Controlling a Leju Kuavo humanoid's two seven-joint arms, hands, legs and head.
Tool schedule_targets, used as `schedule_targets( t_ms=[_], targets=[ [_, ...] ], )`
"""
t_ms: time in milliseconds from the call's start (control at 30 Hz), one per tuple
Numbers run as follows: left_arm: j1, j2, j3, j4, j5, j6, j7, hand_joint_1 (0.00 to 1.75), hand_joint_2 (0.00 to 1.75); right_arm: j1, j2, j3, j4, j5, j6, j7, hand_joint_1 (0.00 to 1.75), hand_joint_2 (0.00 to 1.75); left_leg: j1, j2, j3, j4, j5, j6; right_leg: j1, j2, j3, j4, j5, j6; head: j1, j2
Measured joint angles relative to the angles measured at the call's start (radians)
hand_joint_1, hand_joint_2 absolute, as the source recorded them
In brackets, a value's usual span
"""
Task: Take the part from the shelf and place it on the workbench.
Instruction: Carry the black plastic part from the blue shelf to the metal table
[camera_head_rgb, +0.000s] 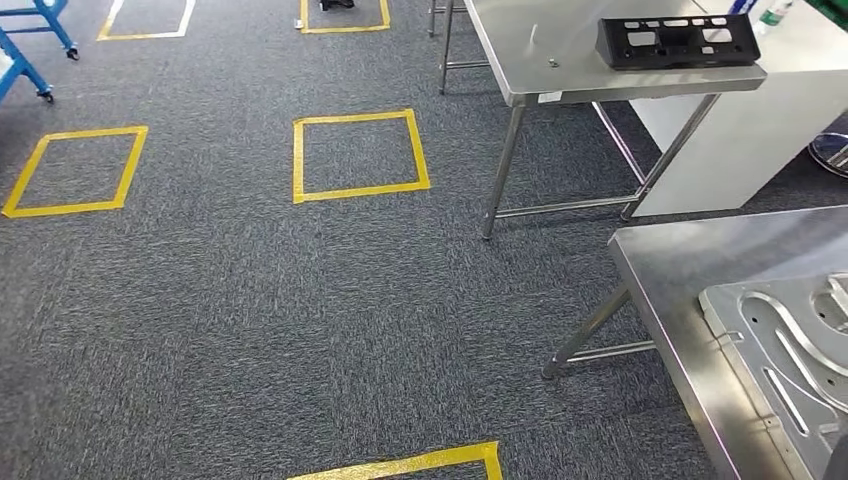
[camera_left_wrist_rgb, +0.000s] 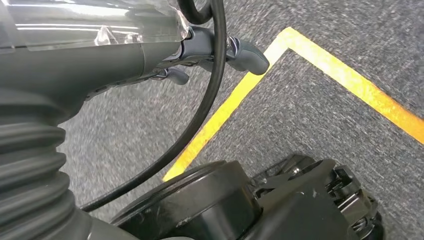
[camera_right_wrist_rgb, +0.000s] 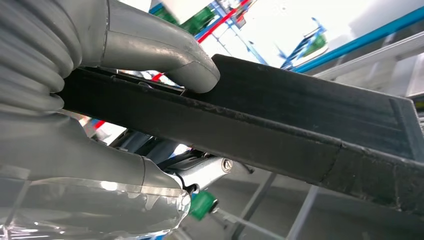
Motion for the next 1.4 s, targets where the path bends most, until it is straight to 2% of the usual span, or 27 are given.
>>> schedule_targets(
  t_ms=[33, 67, 100, 167, 233, 300, 333, 400, 467, 500, 533, 567, 600, 667, 733, 767, 833, 900, 967, 1033, 1067, 1100, 1167, 1233, 1267, 1333, 1400],
  targets=[
    [0.000, 0.001, 0.000, 0.000, 0.000, 0.000, 0.000, 0.00, 1.75, 0.001, 0.000, 0.000, 0.001, 0.000, 0.000, 0.000, 1.75, 1.75, -0.001, 0.013, 0.001, 0.000, -0.002, 0.001, -0.001, -0.002, -0.013, 0.023, 0.003, 0.000, 0.000, 0.000],
    [0.001, 0.002, 0.000, 0.000, 0.000, 0.000, 0.000, 0.00, 1.75, 0.001, 0.000, 0.000, 0.003, 0.000, 0.000, 0.000, 1.75, 1.75, -0.002, 0.025, 0.003, 0.000, -0.006, 0.001, -0.002, -0.004, -0.004, 0.005, 0.025, -0.001, 0.000, 0.000],
    [0.001, 0.002, 0.000, 0.000, 0.000, 0.000, 0.001, 0.00, 1.75, 0.001, 0.000, 0.000, 0.003, 0.000, 0.000, 0.000, 1.75, 1.75, -0.003, 0.037, 0.008, 0.000, -0.010, 0.001, -0.001, -0.012, 0.026, -0.052, 0.061, -0.004, 0.000, 0.000],
    [0.001, 0.002, 0.000, 0.000, 0.000, 0.000, 0.002, 0.00, 1.75, 0.001, 0.000, 0.001, 0.004, 0.007, -0.002, 0.001, 1.75, 1.75, -0.007, 0.057, 0.018, -0.001, -0.020, -0.003, 0.010, -0.055, 0.098, -0.190, 0.112, -0.018, 0.000, 0.000],
    [0.002, 0.002, 0.000, 0.000, 0.001, 0.001, 0.004, 0.00, 1.75, 0.002, 0.001, 0.008, 0.004, 0.028, -0.010, 0.004, 1.75, 1.75, -0.011, 0.074, 0.026, -0.005, -0.027, -0.011, 0.023, -0.081, 0.128, -0.254, 0.120, -0.032, 0.000, 0.000],
    [0.001, 0.002, 0.000, -0.001, 0.001, 0.004, 0.008, 0.00, 1.75, 0.009, 0.001, 0.024, 0.005, 0.059, -0.024, 0.014, 1.75, 1.75, -0.015, 0.094, 0.035, -0.013, -0.032, -0.019, 0.022, -0.060, 0.131, -0.264, 0.121, -0.041, 0.000, 0.000],
    [0.001, 0.003, 0.001, -0.001, 0.001, 0.005, 0.010, 0.00, 1.75, 0.014, 0.001, 0.037, 0.005, 0.075, -0.032, 0.022, 1.75, 1.75, -0.016, 0.090, 0.040, -0.011, -0.038, -0.023, 0.018, -0.048, 0.135, -0.272, 0.123, -0.045, 0.000, 0.000],
    [0.000, 0.002, 0.001, -0.001, 0.002, 0.006, 0.012, 0.00, 1.75, 0.018, 0.002, 0.069, 0.007, 0.108, -0.048, 0.038, 1.75, 1.75, -0.014, 0.047, 0.024, 0.044, -0.074, -0.033, 0.009, -0.026, 0.147, -0.288, 0.128, -0.054, -0.003, 0.000],
    [-0.003, 0.003, 0.001, -0.002, 0.005, 0.006, 0.011, 0.00, 1.75, 0.018, 0.002, 0.103, 0.010, 0.135, -0.058, 0.047, 1.75, 1.75, -0.010, -0.001, -0.036, 0.170, -0.132, -0.041, 0.007, -0.004, 0.150, -0.290, 0.127, -0.061, -0.006, 0.000],
    [-0.007, 0.004, 0.001, -0.002, 0.006, 0.006, 0.010, 0.00, 1.75, 0.019, 0.002, 0.119, 0.013, 0.144, -0.059, 0.049, 1.75, 1.75, -0.010, -0.009, -0.065, 0.227, -0.149, -0.043, 0.007, 0.008, 0.151, -0.289, 0.126, -0.062, -0.006, 0.000],
    [-0.010, 0.004, 0.002, -0.002, 0.007, 0.006, 0.009, 0.00, 1.75, 0.019, 0.002, 0.132, 0.015, 0.152, -0.059, 0.051, 1.75, 1.75, -0.010, -0.013, -0.082, 0.259, -0.149, -0.046, 0.007, 0.021, 0.152, -0.287, 0.124, -0.062, -0.006, 0.000],
    [-0.011, 0.005, 0.002, -0.002, 0.008, 0.006, 0.009, 0.00, 1.75, 0.020, 0.003, 0.142, 0.017, 0.159, -0.060, 0.052, 1.75, 1.75, -0.009, -0.014, -0.082, 0.253, -0.127, -0.047, 0.006, 0.035, 0.154, -0.284, 0.122, -0.061, -0.006, 0.000],
    [-0.011, 0.004, 0.002, -0.002, 0.007, 0.006, 0.009, 0.00, 1.75, 0.020, 0.004, 0.152, 0.019, 0.164, -0.060, 0.051, 1.75, 1.75, -0.008, -0.017, -0.065, 0.210, -0.088, -0.049, 0.005, 0.051, 0.156, -0.281, 0.120, -0.059, -0.006, 0.000],
    [-0.006, 0.001, 0.002, -0.001, 0.007, 0.006, 0.010, 0.00, 1.75, 0.022, 0.007, 0.171, 0.019, 0.172, -0.060, 0.042, 1.75, 1.75, -0.001, -0.058, -0.022, 0.093, -0.016, -0.052, 0.005, 0.080, 0.153, -0.269, 0.115, -0.052, -0.006, 0.000],
    [-0.003, -0.003, 0.003, 0.001, 0.008, 0.006, 0.010, 0.00, 1.75, 0.027, 0.012, 0.190, 0.014, 0.184, -0.060, 0.028, 1.75, 1.75, 0.005, -0.101, -0.006, 0.028, 0.000, -0.045, 0.005, 0.105, 0.135, -0.259, 0.119, -0.041, -0.006, 0.000],
    [-0.003, -0.004, 0.003, 0.002, 0.008, 0.006, 0.010, 0.00, 1.75, 0.033, 0.017, 0.198, 0.010, 0.192, -0.060, 0.020, 1.75, 1.75, 0.004, -0.107, -0.008, 0.020, -0.003, -0.038, 0.005, 0.117, 0.126, -0.257, 0.124, -0.035, -0.006, 0.000],
    [-0.004, -0.006, 0.004, 0.002, 0.008, 0.007, 0.010, 0.00, 1.75, 0.046, 0.028, 0.213, -0.002, 0.201, -0.060, 0.000, 1.75, 1.75, 0.005, -0.085, -0.004, 0.007, 0.001, -0.022, 0.003, 0.129, 0.118, -0.259, 0.130, -0.023, -0.005, 0.000],
    [-0.002, -0.007, 0.004, 0.001, 0.009, 0.010, 0.010, 0.00, 1.75, 0.056, 0.042, 0.224, -0.018, 0.195, -0.061, -0.033, 1.75, 1.75, 0.007, -0.057, 0.004, -0.007, 0.009, -0.008, 0.005, 0.081, 0.099, -0.220, 0.105, -0.014, 0.000, 0.000],
    [0.001, -0.006, 0.006, 0.001, 0.010, 0.015, 0.009, 0.00, 1.75, 0.064, 0.061, 0.235, -0.035, 0.181, -0.061, -0.075, 1.75, 1.75, 0.006, -0.028, 0.008, -0.013, 0.011, -0.003, 0.004, 0.018, 0.043, -0.105, 0.047, -0.006, 0.005, 0.000],
    [0.003, -0.005, 0.008, 0.001, 0.010, 0.020, 0.010, 0.00, 1.75, 0.077, 0.082, 0.245, -0.049, 0.170, -0.061, -0.112, 1.75, 1.75, 0.006, 0.000, 0.008, -0.013, 0.007, -0.003, -0.001, 0.001, -0.013, 0.005, 0.014, 0.000, 0.006, 0.000],
    [0.003, -0.004, 0.009, 0.001, 0.010, 0.022, 0.010, 0.00, 1.75, 0.084, 0.092, 0.250, -0.055, 0.165, -0.061, -0.125, 1.75, 1.75, 0.006, 0.014, 0.009, -0.013, 0.003, -0.004, -0.004, -0.002, -0.018, 0.013, 0.023, 0.002, 0.006, 0.000],
    [0.003, -0.004, 0.010, 0.001, 0.010, 0.023, 0.011, 0.00, 1.75, 0.090, 0.101, 0.255, -0.060, 0.161, -0.061, -0.137, 1.75, 1.75, 0.006, 0.026, 0.013, -0.013, -0.001, -0.005, -0.006, -0.007, -0.003, -0.017, 0.049, 0.003, 0.006, 0.000],
    [0.003, -0.004, 0.013, 0.001, 0.010, 0.024, 0.012, 0.00, 1.75, 0.098, 0.119, 0.264, -0.071, 0.155, -0.061, -0.156, 1.75, 1.75, 0.005, 0.049, 0.026, -0.014, -0.011, -0.009, -0.003, -0.044, 0.071, -0.155, 0.111, -0.002, 0.006, 0.000],
    [0.003, -0.004, 0.014, 0.001, 0.010, 0.024, 0.012, 0.00, 1.75, 0.103, 0.134, 0.273, -0.079, 0.154, -0.061, -0.169, 1.75, 1.75, 0.000, 0.066, 0.037, -0.015, -0.022, -0.019, 0.007, -0.075, 0.120, -0.249, 0.133, -0.017, 0.005, 0.000],
    [0.003, -0.004, 0.014, 0.001, 0.009, 0.025, 0.013, 0.00, 1.75, 0.104, 0.141, 0.277, -0.081, 0.155, -0.061, -0.171, 1.75, 1.75, -0.002, 0.074, 0.040, -0.017, -0.026, -0.025, 0.012, -0.076, 0.123, -0.258, 0.128, -0.024, 0.005, 0.000],
    [0.002, -0.004, 0.015, 0.000, 0.009, 0.026, 0.014, 0.00, 1.75, 0.110, 0.151, 0.281, -0.085, 0.156, -0.061, -0.172, 1.75, 1.75, -0.004, 0.088, 0.050, -0.023, -0.034, -0.034, 0.010, -0.053, 0.125, -0.266, 0.128, -0.035, 0.004, 0.000],
    [0.001, -0.005, 0.016, -0.002, 0.008, 0.027, 0.014, 0.00, 1.75, 0.115, 0.161, 0.282, -0.088, 0.156, -0.061, -0.172, 1.75, 1.75, -0.004, 0.062, 0.046, 0.007, -0.059, -0.044, 0.002, -0.032, 0.135, -0.279, 0.129, -0.047, 0.001, 0.000]
  ],
)
